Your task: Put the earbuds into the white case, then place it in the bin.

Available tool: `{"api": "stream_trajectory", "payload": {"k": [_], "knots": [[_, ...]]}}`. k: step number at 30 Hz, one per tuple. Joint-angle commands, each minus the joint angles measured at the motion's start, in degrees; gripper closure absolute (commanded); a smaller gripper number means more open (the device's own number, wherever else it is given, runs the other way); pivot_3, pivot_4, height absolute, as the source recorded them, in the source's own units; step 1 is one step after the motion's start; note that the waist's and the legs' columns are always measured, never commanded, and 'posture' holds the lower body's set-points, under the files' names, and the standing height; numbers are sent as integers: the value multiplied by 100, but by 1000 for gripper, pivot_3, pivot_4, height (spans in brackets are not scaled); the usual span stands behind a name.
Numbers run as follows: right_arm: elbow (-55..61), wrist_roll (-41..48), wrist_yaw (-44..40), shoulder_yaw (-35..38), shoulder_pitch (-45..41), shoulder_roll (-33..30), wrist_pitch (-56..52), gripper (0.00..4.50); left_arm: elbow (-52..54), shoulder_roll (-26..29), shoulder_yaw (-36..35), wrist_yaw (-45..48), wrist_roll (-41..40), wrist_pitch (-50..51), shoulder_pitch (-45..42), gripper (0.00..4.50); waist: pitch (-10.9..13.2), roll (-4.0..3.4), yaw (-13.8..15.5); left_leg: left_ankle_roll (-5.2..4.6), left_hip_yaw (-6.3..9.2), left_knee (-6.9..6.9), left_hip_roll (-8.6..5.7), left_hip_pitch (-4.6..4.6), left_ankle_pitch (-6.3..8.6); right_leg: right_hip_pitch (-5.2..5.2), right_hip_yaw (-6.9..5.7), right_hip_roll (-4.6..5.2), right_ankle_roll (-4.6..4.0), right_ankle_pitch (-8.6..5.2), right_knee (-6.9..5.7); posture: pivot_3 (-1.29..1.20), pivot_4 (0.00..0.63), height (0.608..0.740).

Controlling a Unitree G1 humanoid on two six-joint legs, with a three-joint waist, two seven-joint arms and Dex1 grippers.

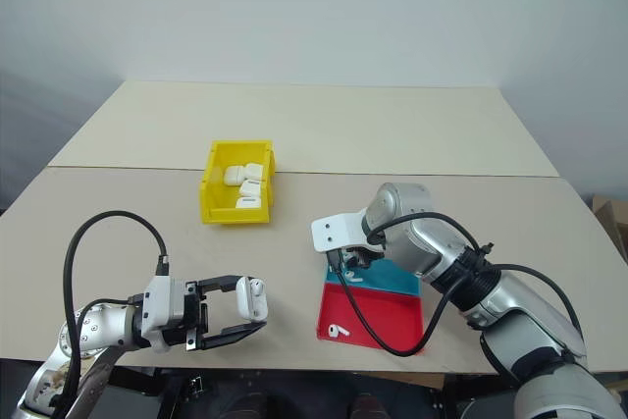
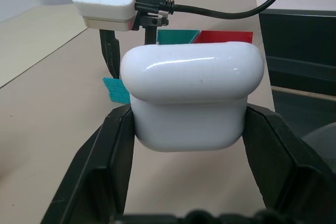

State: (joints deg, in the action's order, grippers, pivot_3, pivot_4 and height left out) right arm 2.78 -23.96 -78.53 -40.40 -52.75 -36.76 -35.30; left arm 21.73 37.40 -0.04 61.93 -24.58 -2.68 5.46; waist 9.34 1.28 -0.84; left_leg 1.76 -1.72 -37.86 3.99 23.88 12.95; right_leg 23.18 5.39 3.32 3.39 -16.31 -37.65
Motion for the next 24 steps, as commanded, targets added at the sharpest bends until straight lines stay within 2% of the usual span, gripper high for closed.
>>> {"api": "stream_trajectory", "payload": {"k": [1,14,15,18,24], "knots": [[61,-55,-1,56,20,-10,66,2837,203,20,13,-28,-10,-30,-53,1707,0,0,-1,0,0,0,0,0,0,0,0,0,0,0,-1,0,150,740],[73,-80,19,54,46,-6,139,2837,180,19,11,-34,2,-31,-88,1707,0,0,-2,-1,0,0,0,-3,-1,-1,1,0,0,0,-3,0,150,740],[69,-83,20,50,46,-4,141,3205,182,18,9,-38,3,-30,-87,1707,0,0,-2,-1,0,0,0,-3,-1,-1,1,-1,0,0,-3,0,150,740],[71,-83,18,49,57,-5,176,3872,191,19,6,-46,3,-26,-81,1707,0,0,-1,-1,0,0,0,-4,-1,-2,1,-1,0,0,-2,0,150,740],[94,-94,-5,39,98,-29,246,3872,196,30,4,-50,-6,-5,-82,1707,0,0,-3,-1,0,0,0,-5,-2,-2,1,-1,0,0,-4,0,150,740]]}}
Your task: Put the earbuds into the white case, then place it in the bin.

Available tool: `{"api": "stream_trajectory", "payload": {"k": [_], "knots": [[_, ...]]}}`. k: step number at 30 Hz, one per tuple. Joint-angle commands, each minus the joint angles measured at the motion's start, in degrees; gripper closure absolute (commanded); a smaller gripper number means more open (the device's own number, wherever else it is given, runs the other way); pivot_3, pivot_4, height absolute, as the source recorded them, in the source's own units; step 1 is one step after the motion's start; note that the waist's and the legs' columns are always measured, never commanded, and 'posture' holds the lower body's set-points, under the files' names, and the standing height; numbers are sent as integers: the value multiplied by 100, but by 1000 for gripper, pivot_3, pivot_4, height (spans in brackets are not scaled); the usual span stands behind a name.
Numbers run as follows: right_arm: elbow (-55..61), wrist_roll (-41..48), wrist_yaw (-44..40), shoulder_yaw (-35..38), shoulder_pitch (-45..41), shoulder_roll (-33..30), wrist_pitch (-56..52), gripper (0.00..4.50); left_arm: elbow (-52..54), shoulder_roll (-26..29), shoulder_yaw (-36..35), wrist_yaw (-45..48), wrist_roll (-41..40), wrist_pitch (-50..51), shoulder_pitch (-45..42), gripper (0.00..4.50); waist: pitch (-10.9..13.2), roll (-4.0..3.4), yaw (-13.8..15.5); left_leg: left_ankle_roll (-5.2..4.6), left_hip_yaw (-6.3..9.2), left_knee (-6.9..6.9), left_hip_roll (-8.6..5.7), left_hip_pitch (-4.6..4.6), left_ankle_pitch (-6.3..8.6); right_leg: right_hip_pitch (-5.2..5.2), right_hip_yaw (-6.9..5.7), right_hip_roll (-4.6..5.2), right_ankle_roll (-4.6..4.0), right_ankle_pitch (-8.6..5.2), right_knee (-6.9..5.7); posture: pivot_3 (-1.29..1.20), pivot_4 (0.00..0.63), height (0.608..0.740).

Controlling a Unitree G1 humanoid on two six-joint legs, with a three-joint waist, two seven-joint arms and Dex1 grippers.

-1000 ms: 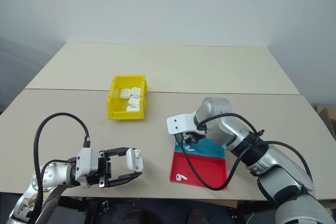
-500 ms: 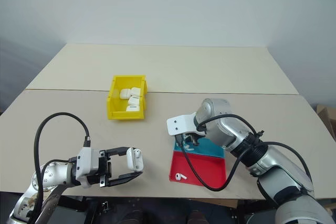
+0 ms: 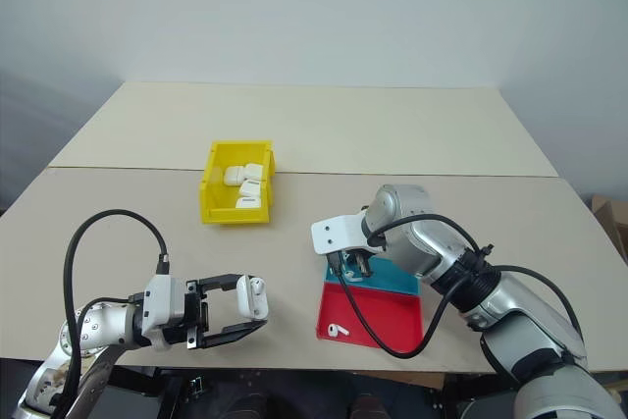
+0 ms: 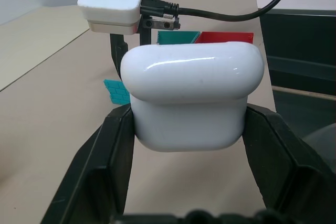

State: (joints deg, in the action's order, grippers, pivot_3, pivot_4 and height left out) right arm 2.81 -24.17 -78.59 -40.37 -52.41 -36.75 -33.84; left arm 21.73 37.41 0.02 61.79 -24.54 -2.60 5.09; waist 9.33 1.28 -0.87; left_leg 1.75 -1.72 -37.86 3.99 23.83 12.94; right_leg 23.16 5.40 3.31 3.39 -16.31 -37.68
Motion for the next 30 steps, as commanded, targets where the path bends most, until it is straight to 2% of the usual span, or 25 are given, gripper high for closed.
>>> {"api": "stream_trajectory", "payload": {"k": [1,7,14,18,26,30], "knots": [[90,-76,7,39,68,-31,112,3872,194,28,-1,-37,-8,-14,-48,1707,0,0,0,0,0,0,0,0,0,0,0,0,0,0,0,0,150,740],[272,13,3,335,-46,-94,-10,3872,231,-40,-10,-73,-154,62,-212,1707,0,0,4,0,0,0,0,-1,-1,-1,0,0,0,0,-1,0,150,740],[1346,1297,-231,2118,-188,-400,-1407,3872,554,-321,124,-236,-679,559,-925,1707,0,1,44,0,2,0,-1,3,-1,-3,-1,1,0,0,2,0,150,740],[2100,2063,38,3260,-43,-576,-2225,3872,636,-476,331,-266,-811,831,-1481,1707,0,1,32,0,4,0,-1,3,-1,-5,-2,1,0,0,3,0,150,740],[3399,4151,292,5720,-190,-128,-5147,3872,684,-672,399,-368,-1261,1435,-2331,1707,0,1,2,-1,9,-1,-2,1,-2,-7,0,-2,0,0,-3,0,150,740],[3712,4980,565,6704,-178,242,-5844,3872,715,-740,476,-395,-1423,1716,-2652,1707,0,1,15,-2,10,-1,-4,2,-2,-9,-1,-1,0,0,-1,0,150,740]]}}
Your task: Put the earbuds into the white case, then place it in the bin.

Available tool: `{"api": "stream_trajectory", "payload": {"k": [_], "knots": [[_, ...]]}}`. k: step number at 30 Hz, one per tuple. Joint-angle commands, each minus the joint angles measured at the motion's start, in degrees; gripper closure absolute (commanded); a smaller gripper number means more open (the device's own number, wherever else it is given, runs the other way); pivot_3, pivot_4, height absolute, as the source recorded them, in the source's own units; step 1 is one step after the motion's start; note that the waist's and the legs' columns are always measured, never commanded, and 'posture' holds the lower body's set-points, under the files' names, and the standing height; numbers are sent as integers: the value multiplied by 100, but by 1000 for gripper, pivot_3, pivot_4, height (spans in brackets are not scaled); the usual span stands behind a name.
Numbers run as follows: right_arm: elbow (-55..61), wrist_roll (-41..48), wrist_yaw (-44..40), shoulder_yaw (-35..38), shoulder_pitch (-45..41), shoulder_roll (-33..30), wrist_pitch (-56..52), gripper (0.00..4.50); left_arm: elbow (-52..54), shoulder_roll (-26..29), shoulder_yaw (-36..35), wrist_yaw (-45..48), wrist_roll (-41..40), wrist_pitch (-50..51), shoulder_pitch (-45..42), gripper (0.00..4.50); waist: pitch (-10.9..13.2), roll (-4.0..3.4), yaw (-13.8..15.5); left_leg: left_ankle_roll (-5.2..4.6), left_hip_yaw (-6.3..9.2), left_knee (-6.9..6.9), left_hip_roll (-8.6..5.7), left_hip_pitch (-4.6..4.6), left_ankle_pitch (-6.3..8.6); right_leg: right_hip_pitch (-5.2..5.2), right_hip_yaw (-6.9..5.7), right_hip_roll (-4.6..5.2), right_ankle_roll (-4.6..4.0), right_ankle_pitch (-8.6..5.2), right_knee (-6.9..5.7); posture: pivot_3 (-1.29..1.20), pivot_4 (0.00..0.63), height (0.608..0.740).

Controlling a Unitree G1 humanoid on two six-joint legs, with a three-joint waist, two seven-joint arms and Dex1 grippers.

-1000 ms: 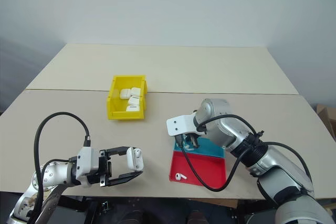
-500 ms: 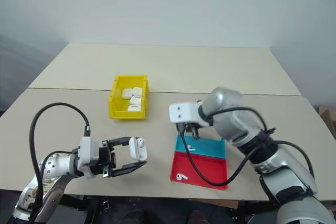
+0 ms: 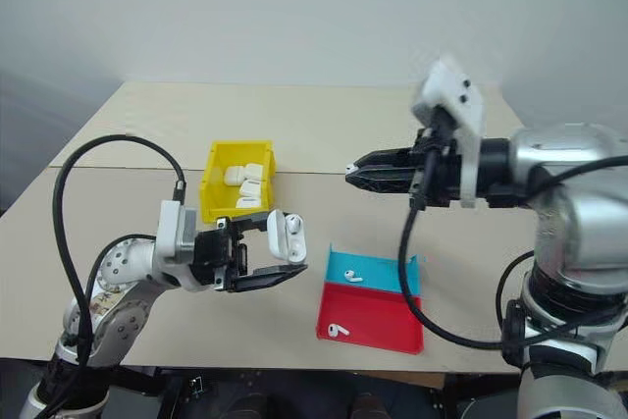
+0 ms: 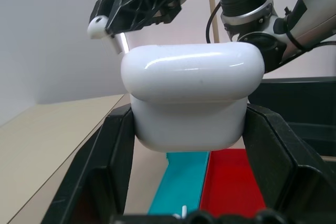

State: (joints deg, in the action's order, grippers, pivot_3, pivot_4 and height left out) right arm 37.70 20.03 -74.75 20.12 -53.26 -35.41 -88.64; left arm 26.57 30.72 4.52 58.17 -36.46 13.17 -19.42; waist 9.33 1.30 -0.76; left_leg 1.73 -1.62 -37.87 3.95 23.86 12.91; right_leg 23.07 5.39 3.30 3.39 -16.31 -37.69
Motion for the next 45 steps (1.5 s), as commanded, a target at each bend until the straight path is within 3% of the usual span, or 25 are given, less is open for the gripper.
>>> {"api": "stream_trajectory", "payload": {"k": [1,7,14,17,23,34,45], "knots": [[187,787,309,832,-80,179,-385,3872,237,-77,36,-65,-255,225,-272,1707,0,0,1,0,0,0,-1,0,0,-1,0,0,0,0,0,0,150,740],[56,2859,1796,1631,62,1286,-386,3872,130,-237,71,-115,-318,392,-693,1707,-1,0,-32,-9,2,0,-1,-2,-6,0,1,-1,0,0,-9,0,150,740],[100,4843,3536,1781,496,1677,-386,3872,177,-295,52,-189,-304,520,-743,1707,-1,0,-28,-10,4,1,-3,5,-6,1,0,2,0,0,-4,0,150,740],[-23,5662,4180,1698,812,1520,-184,3872,171,-364,61,-213,-250,462,-736,1707,-1,0,-30,-12,6,1,-3,5,-7,0,-1,1,0,0,-5,0,150,740],[-226,7320,5339,1047,1557,493,1000,3872,186,-420,50,-221,-195,439,-681,1707,0,1,-32,-12,7,1,-3,10,-7,-1,-1,2,1,0,4,0,150,740],[-80,8068,5733,123,2282,-690,2534,3872,232,-459,30,-230,-197,392,-618,1707,1,3,-65,-15,10,1,-3,10,-9,-2,-2,0,2,0,7,0,150,740],[64,7759,5510,-345,2492,-1006,3270,3872,294,-477,35,-265,-223,403,-557,1707,1,4,-27,-15,11,1,-3,11,-9,-2,-2,0,2,0,9,0,150,740]]}}
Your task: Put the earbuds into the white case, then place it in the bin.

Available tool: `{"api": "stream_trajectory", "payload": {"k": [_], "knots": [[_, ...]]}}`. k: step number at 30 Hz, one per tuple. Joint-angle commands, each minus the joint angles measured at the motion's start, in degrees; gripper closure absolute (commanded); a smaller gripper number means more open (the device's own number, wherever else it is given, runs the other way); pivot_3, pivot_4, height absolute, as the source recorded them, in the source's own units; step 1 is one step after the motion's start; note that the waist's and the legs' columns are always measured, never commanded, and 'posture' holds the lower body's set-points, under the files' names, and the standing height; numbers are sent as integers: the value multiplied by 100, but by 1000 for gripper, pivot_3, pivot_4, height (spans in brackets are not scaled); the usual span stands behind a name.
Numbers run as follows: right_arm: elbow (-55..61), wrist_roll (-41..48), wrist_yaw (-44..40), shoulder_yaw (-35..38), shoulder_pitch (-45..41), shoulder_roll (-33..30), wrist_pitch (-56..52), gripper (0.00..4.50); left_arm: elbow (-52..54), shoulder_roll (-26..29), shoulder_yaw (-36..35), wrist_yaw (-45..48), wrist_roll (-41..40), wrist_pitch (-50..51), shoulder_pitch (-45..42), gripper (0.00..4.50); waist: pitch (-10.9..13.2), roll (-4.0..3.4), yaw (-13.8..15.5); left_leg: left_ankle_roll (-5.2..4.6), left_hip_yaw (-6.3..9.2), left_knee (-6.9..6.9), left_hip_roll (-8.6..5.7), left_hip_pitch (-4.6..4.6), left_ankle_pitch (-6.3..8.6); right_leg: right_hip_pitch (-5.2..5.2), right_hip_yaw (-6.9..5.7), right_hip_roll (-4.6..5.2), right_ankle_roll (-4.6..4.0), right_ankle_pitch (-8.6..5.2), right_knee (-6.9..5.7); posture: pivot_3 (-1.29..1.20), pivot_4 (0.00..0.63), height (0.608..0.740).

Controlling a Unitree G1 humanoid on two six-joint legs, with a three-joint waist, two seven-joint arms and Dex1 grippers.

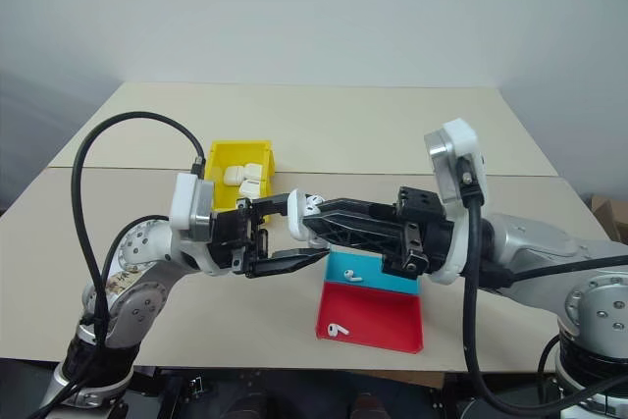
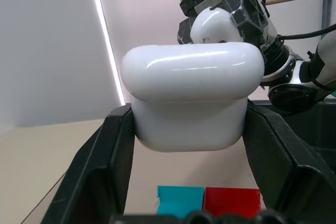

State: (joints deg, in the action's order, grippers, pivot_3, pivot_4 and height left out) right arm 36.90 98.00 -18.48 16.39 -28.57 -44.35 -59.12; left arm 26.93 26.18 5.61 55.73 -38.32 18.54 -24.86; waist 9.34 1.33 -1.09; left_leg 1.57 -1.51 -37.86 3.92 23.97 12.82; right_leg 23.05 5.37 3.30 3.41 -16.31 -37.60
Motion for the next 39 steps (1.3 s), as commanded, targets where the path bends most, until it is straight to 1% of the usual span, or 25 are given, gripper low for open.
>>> {"api": "stream_trajectory", "payload": {"k": [1,14,16,19,27,31,33,36,39], "knots": [[156,-68,-139,5,42,-127,359,3872,254,-25,-77,-16,-33,-143,-8,1707,0,0,10,0,0,0,0,0,0,0,0,0,0,0,0,0,150,740],[278,-597,-488,-174,268,-299,739,3872,240,-41,-78,-5,-10,-186,8,1707,0,0,15,0,0,0,0,0,0,0,0,0,0,0,1,0,150,740],[344,-761,-583,-214,307,-335,775,3167,242,-40,-71,-18,-9,-197,15,1707,0,0,18,0,0,0,0,0,0,0,0,0,0,0,2,0,150,740],[358,-881,-561,-279,328,-378,810,2278,228,-31,-70,-6,-9,-225,35,1707,0,0,18,0,0,0,0,0,0,0,0,0,0,0,1,0,150,740],[377,-1158,-855,-49,508,-578,1009,2278,137,-66,-21,-46,75,-178,-24,1707,0,0,27,0,0,0,0,1,0,0,0,0,0,0,3,0,150,740],[90,-1398,-1241,371,430,-852,1171,2278,8,-18,19,57,147,-179,16,1707,0,1,28,0,0,0,-1,1,0,0,0,0,0,0,3,0,150,740],[-231,-1353,-1380,403,121,-1096,1058,2278,-107,-30,59,133,195,-214,-14,1707,0,1,21,0,0,0,-1,0,0,-2,0,0,0,0,3,0,150,740],[-669,-1446,-1613,15,-668,-1503,764,2278,-298,-48,149,219,298,-184,-147,1707,0,0,2,-4,-3,-1,-1,-3,-2,0,2,0,-1,1,0,0,150,740],[-1071,-1592,-1900,-521,-1633,-1520,553,2843,-501,-28,297,360,463,-201,-314,1707,1,0,-3,-6,-1,2,2,-6,-4,0,0,-4,-2,2,1,0,150,740]]}}
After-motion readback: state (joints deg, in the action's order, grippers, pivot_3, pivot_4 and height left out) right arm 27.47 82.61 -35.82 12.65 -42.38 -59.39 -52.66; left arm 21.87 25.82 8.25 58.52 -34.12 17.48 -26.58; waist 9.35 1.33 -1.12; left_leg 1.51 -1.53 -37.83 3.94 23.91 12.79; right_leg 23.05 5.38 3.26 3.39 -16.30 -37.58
